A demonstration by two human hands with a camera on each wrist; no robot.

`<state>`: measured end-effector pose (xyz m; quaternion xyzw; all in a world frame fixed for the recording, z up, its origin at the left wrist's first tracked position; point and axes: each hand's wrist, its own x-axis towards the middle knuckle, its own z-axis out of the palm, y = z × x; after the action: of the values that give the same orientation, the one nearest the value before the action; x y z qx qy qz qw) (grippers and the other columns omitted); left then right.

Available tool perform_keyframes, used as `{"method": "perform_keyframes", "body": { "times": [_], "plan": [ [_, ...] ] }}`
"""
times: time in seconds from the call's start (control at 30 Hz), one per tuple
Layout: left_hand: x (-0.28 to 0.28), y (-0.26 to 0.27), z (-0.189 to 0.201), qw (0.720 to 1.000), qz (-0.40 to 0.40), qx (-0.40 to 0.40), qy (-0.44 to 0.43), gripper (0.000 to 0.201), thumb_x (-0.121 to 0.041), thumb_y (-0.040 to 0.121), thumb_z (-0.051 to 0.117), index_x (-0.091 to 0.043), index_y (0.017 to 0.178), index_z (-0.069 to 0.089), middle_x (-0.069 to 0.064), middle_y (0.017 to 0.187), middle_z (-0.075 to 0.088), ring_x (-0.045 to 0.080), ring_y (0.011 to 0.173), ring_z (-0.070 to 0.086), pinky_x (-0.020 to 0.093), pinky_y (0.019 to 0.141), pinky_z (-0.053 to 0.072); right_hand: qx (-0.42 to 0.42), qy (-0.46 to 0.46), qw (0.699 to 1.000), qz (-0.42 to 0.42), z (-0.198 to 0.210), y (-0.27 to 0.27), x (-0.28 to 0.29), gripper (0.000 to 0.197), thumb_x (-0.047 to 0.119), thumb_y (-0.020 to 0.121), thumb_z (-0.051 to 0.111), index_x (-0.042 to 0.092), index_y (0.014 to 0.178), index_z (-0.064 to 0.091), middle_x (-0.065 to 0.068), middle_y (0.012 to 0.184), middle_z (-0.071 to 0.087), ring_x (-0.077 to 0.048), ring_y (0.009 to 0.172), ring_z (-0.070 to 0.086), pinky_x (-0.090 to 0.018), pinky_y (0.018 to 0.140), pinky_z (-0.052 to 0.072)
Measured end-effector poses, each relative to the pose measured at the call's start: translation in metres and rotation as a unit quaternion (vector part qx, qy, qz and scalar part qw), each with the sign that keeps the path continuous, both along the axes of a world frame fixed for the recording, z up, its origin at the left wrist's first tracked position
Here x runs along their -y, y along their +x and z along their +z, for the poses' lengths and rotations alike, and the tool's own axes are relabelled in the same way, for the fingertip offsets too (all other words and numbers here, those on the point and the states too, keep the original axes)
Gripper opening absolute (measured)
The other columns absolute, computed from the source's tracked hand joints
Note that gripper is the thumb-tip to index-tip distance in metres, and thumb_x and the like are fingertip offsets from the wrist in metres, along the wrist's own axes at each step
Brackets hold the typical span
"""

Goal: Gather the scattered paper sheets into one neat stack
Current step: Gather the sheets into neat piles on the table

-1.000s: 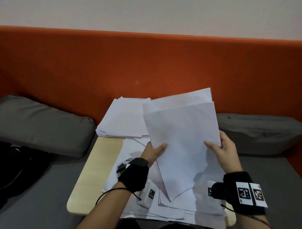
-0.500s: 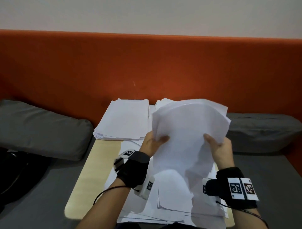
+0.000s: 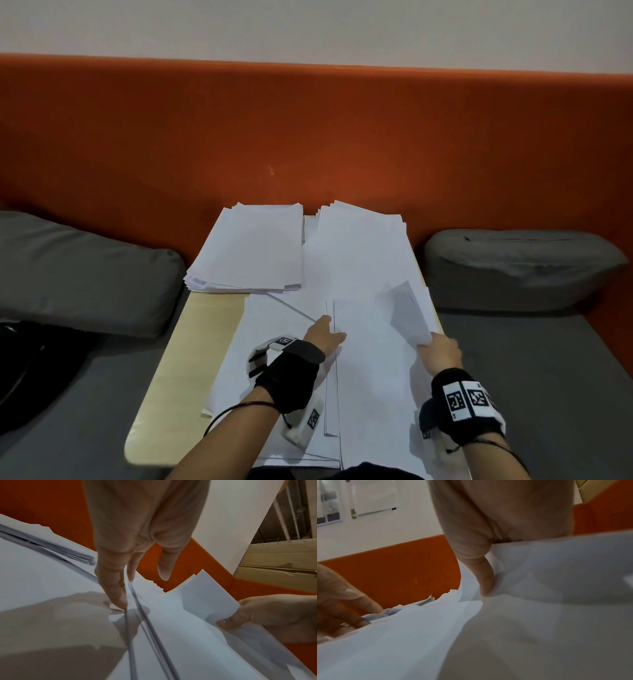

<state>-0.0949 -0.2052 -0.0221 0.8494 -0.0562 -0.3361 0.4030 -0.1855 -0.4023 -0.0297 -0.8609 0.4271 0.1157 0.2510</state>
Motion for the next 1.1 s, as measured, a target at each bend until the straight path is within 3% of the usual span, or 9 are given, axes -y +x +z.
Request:
{"method": "perform_keyframes", "body": {
  "times": [0.27,0.53,0.87,0.93,1.03,1.1],
  "plan": [
    [-0.001,-0.002,-0.001,1.0,0.014,0.017,0.003,0.06,-0.024,0.093,0.052,-0.007,0.144,0.024,0.012,0.146,0.037,0.023,0.134,0.037,0.023,0.105,0.029,-0.013,-0.04,0.999,-0.013,0.002,-0.001,-0.012,0.031,0.021,0.096,0.043,0.012,0.124,0.053,-0.02,0.127,0.043,-0.036,0.119,0.042,-0.044,0.099,0.039],
    [0.001,-0.004,-0.001,1.0,0.008,0.015,0.002,0.061,-0.024,0.093,0.053,-0.007,0.144,0.024,0.013,0.147,0.034,0.023,0.135,0.036,0.024,0.105,0.029,-0.009,0.003,0.999,-0.04,0.007,-0.003,-0.007,0.034,0.021,0.091,0.044,0.014,0.122,0.055,-0.02,0.127,0.041,-0.038,0.114,0.042,-0.044,0.1,0.04],
    [0.001,-0.003,-0.004,1.0,0.002,0.021,-0.004,0.061,-0.024,0.092,0.053,-0.008,0.143,0.025,0.012,0.148,0.034,0.022,0.136,0.034,0.024,0.107,0.028,0.006,-0.07,0.998,0.001,0.007,-0.006,-0.014,0.029,0.019,0.092,0.046,0.01,0.116,0.057,-0.017,0.123,0.041,-0.033,0.116,0.038,-0.041,0.099,0.034],
    [0.001,-0.003,-0.004,1.0,0.001,0.022,-0.004,0.06,-0.024,0.093,0.053,-0.008,0.143,0.025,0.012,0.148,0.034,0.022,0.136,0.035,0.025,0.107,0.029,0.023,-0.067,0.997,0.003,0.008,-0.007,-0.014,0.029,0.017,0.091,0.048,0.006,0.117,0.057,-0.017,0.122,0.041,-0.034,0.113,0.042,-0.04,0.098,0.036],
    [0.0,-0.003,-0.007,1.0,0.0,0.027,-0.007,0.059,-0.024,0.092,0.053,-0.009,0.143,0.026,0.012,0.147,0.036,0.023,0.135,0.036,0.025,0.106,0.029,0.065,-0.022,0.998,0.014,0.011,-0.008,-0.012,0.031,0.011,0.09,0.049,0.0,0.117,0.055,-0.02,0.119,0.044,-0.035,0.096,0.052,-0.037,0.089,0.045],
    [0.0,-0.003,-0.008,0.999,0.001,0.031,-0.011,0.059,-0.023,0.092,0.053,-0.009,0.142,0.027,0.012,0.145,0.037,0.024,0.134,0.037,0.026,0.106,0.03,0.071,-0.005,0.996,0.047,0.016,-0.011,-0.01,0.029,0.009,0.089,0.048,0.001,0.115,0.056,-0.021,0.116,0.054,-0.036,0.098,0.056,-0.035,0.084,0.047]
  ]
}}
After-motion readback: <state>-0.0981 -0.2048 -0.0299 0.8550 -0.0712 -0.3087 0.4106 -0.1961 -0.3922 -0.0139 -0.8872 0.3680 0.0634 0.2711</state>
